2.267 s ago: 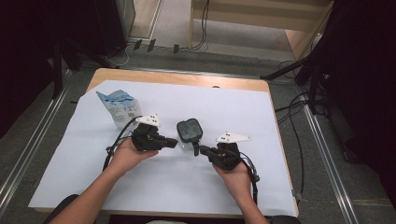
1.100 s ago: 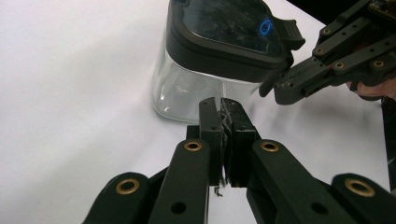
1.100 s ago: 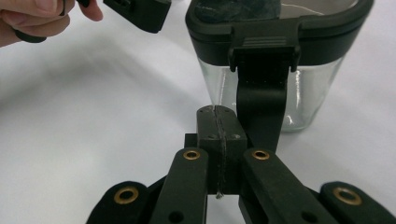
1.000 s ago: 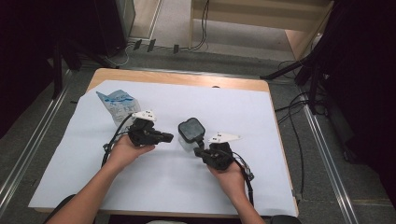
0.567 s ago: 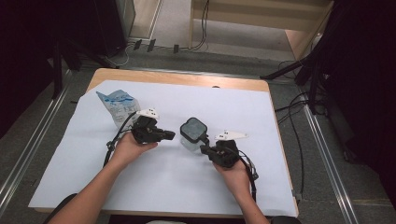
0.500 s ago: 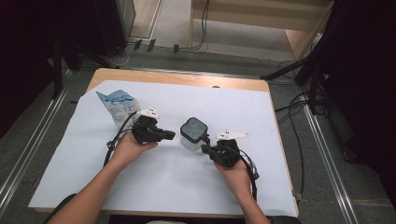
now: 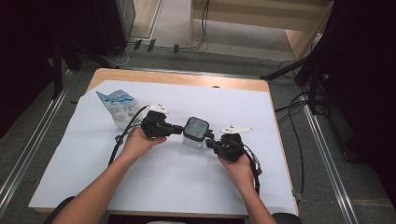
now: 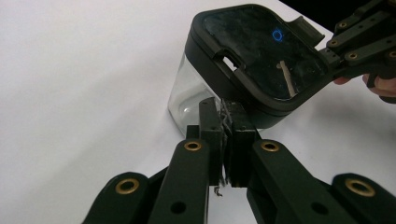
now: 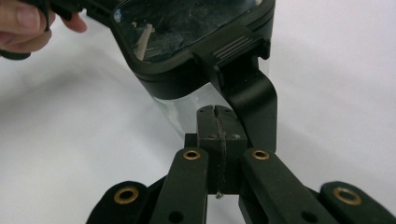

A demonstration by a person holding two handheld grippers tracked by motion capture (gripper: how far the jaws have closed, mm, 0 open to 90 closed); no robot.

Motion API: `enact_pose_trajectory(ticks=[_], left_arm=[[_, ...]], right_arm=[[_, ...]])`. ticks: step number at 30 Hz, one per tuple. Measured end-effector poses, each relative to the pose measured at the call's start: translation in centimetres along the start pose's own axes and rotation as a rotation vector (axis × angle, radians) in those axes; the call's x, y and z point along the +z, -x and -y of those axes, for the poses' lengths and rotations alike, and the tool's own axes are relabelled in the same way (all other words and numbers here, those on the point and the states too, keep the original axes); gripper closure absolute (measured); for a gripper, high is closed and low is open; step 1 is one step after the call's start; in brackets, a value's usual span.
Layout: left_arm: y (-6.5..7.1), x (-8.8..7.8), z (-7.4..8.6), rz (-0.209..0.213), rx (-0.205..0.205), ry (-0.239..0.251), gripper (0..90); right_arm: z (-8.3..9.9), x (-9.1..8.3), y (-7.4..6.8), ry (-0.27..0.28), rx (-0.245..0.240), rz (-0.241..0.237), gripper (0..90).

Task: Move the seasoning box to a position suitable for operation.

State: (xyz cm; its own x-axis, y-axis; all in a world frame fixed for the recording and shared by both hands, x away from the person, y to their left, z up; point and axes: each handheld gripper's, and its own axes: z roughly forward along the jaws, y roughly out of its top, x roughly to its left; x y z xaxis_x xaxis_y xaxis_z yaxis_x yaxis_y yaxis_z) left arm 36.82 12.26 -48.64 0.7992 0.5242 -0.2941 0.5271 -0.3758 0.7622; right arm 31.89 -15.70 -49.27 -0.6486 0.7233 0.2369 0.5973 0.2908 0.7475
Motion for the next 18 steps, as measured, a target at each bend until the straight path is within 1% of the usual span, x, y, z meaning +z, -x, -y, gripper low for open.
enact_pose_trajectory(ticks=[2,4,5,7,9,13,18], left_arm=[[0.2,0.1,0.0,0.001,-0.003,0.006,89.0],[0.2,0.0,0.0,0.004,0.0,-0.002,89.0],[0.4,0.0,0.1,-0.001,-0.003,-0.001,89.1],[0.4,0.1,0.1,0.002,0.005,-0.001,89.4],[0.5,0.2,0.1,0.006,-0.002,0.002,89.6],[0.7,0.1,0.2,0.007,0.002,0.0,89.8],[0.9,0.2,0.4,0.008,-0.011,0.008,90.0]], right_arm=[[-0.1,0.0,0.2,0.002,0.005,0.005,90.0],[-0.2,0.1,0.4,0.002,0.011,0.005,90.0],[-0.2,0.1,0.5,0.002,0.01,0.007,90.0],[-0.2,0.1,0.6,0.001,0.01,0.012,90.0],[-0.3,0.2,0.7,0.004,0.012,0.007,90.0],[-0.5,0.3,0.9,0.0,0.013,0.013,90.0],[-0.5,0.5,1.3,0.006,0.019,0.009,90.0]])
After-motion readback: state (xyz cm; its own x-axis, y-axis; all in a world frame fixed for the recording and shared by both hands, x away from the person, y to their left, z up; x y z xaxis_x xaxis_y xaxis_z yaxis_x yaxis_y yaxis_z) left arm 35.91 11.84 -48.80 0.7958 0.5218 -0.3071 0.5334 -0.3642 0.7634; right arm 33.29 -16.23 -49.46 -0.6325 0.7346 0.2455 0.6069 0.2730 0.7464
